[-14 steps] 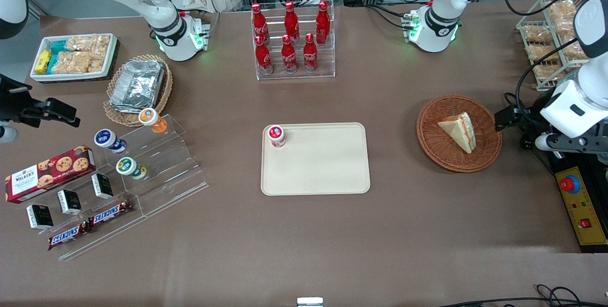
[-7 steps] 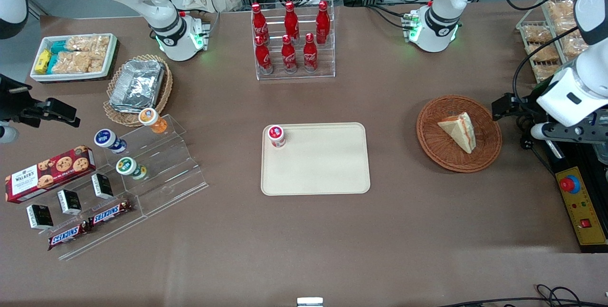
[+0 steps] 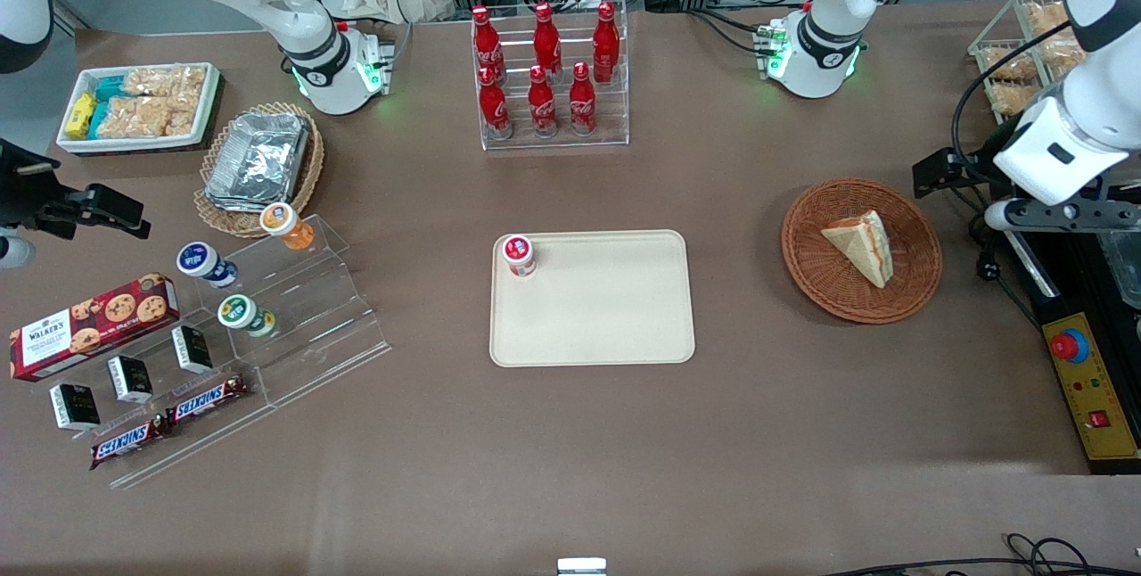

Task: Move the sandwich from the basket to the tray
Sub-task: 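Move the left gripper over the wrapped sandwich in the wicker basket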

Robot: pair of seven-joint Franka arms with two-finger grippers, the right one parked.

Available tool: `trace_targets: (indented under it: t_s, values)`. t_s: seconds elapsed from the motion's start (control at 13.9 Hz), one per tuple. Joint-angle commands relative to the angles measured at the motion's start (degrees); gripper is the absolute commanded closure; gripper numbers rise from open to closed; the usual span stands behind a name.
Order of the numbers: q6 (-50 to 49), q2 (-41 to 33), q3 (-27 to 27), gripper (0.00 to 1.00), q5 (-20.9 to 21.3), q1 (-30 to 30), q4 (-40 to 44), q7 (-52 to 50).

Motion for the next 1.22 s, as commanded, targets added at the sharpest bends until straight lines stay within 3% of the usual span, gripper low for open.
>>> trace_targets:
  t_s: [0.0,0.36,0.72,1.15]
  values:
    - [6.3,-6.6,0.0,0.00,0.8,-0.2,-10.5,-5.3]
    - [18.6,-11.0,0.1,0.00,0.8,0.3,-25.4,-18.0]
    - [24.7,-8.1,0.2,0.00,0.8,1.9,-30.8,-30.2]
    - [36.4,-2.6,0.4,0.00,0.7,2.3,-38.8,-37.3]
